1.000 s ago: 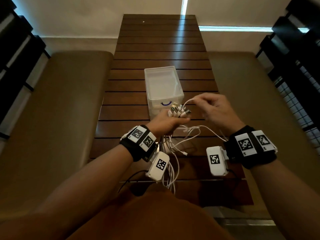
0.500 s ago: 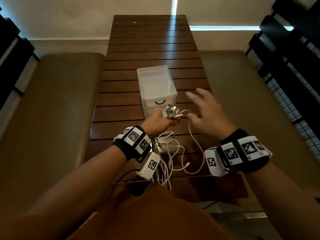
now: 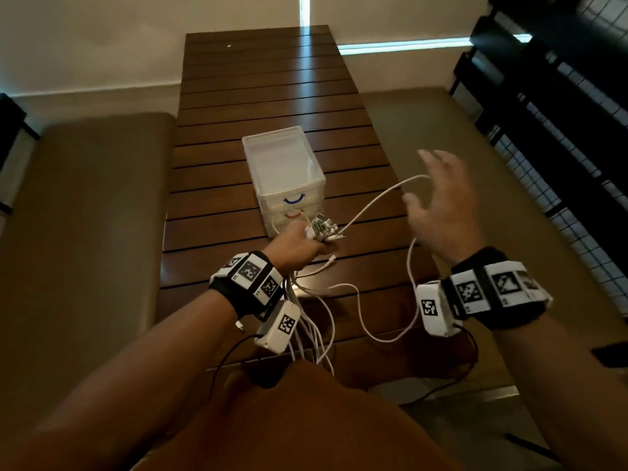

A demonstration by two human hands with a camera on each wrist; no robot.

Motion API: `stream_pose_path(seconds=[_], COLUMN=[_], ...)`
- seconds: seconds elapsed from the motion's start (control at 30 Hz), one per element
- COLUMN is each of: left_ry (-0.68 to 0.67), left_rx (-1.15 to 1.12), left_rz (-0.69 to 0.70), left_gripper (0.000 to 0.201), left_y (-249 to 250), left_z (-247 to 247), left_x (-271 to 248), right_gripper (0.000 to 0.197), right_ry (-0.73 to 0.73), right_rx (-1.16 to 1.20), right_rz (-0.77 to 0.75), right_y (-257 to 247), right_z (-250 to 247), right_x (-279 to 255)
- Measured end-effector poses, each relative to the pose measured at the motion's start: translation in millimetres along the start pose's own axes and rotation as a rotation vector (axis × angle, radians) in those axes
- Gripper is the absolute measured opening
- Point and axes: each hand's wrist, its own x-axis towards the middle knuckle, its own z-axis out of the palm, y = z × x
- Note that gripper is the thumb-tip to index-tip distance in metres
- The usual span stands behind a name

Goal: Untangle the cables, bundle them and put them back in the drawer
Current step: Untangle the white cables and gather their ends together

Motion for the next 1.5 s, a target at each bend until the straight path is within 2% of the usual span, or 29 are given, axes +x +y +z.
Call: stream_pose_path(seconds=[0.03, 0.07, 0.17, 0.2, 0.27, 0.37, 0.43, 0.53, 0.67, 0.8, 0.87, 0.97, 1.03, 1.1, 1.13, 1.2, 1.27, 1.3, 1.4, 1.5], left_ry=[-0.028, -0.046, -0.087, -0.099, -0.104, -0.011, -0.008, -0.156, -0.327, -0.531, -0.522, -0.453, -0.438, -0.444, -0.446, -0.438, -0.422, -0.421, -0.469, -0.572], left_rx=[0.049, 0.081, 0.113, 0.116, 0.119, 0.000, -0.131, -0.220, -0.129, -0.157, -0.111, -0.091, -0.113, -0.149, -0.173, -0.222, -0.283, -0.313, -0.324, -0.288], left_rz=[0.042, 0.086, 0.159, 0.178, 0.196, 0.192, 0.152, 0.127, 0.174, 0.145, 0.157, 0.144, 0.130, 0.129, 0.130, 0.140, 0.145, 0.141, 0.140, 0.192], left_gripper=[0.012, 0.012, 0.025, 0.029, 0.031, 0.019, 0.020, 0.024, 0.025, 0.024, 0.019, 0.017, 0.014, 0.020, 0.024, 0.030, 0.032, 0.030, 0.037, 0.041], left_y=[3.4, 5.9, 10.0, 10.4, 11.3, 18.8, 29.7, 45.7, 58.8, 70.4, 73.0, 72.1, 73.4, 75.4, 76.6, 79.5, 81.1, 81.7, 80.8, 77.4], left_z=[3.3, 6.4, 13.0, 13.9, 16.3, 23.3, 29.1, 39.3, 62.4, 85.2, 92.8, 102.1, 107.5, 111.6, 112.7, 112.7, 108.4, 104.9, 95.7, 98.0], left_x=[0.0, 0.5, -0.1, 0.0, 0.5, 0.7, -1.1, -3.3, -3.5, -8.9, -11.9, -8.8, -9.5, -11.1, -12.1, -14.3, -13.5, -12.8, -11.0, -13.1], right_gripper=[0.064, 0.063, 0.026, 0.020, 0.022, 0.021, 0.022, 0.027, 0.025, 0.023, 0.031, 0.054, 0.058, 0.059, 0.060, 0.041, 0.013, 0.006, 0.011, 0.010], right_ry=[-0.096, -0.207, -0.491, -0.511, -0.489, -0.444, -0.449, -0.515, -0.549, -0.612, -0.591, -0.361, -0.197, -0.211, -0.285, -0.385, -0.309, -0.272, -0.308, -0.352], right_rx=[-0.078, -0.147, -0.189, -0.128, -0.078, -0.056, -0.106, -0.209, -0.236, -0.289, -0.264, -0.057, 0.106, 0.239, 0.281, 0.305, 0.308, 0.320, 0.264, 0.067], right_rz=[-0.080, -0.152, -0.206, -0.172, -0.116, 0.096, 0.279, 0.530, 0.792, 0.996, 1.039, 0.964, 0.767, 0.527, 0.422, 0.305, 0.303, 0.323, 0.419, 0.515], right_y=[-4.7, -11.7, -19.3, -17.2, -7.6, 20.7, 47.0, 90.0, 148.5, 180.4, 181.5, 166.0, 141.6, 118.7, 110.1, 98.6, 99.6, 103.9, 124.1, 149.6], right_z=[6.7, 12.5, 24.2, 22.4, 15.2, -3.0, -12.6, -17.6, -13.6, -16.6, -17.1, -12.2, -6.0, 7.0, 15.8, 32.4, 39.1, 37.4, 23.1, 10.1], right_x=[-6.7, -13.5, -28.0, -31.4, -38.9, -46.7, -57.2, -86.6, -134.9, -181.4, -193.3, -190.7, -179.0, -166.5, -161.7, -153.5, -149.5, -149.6, -157.1, -174.0])
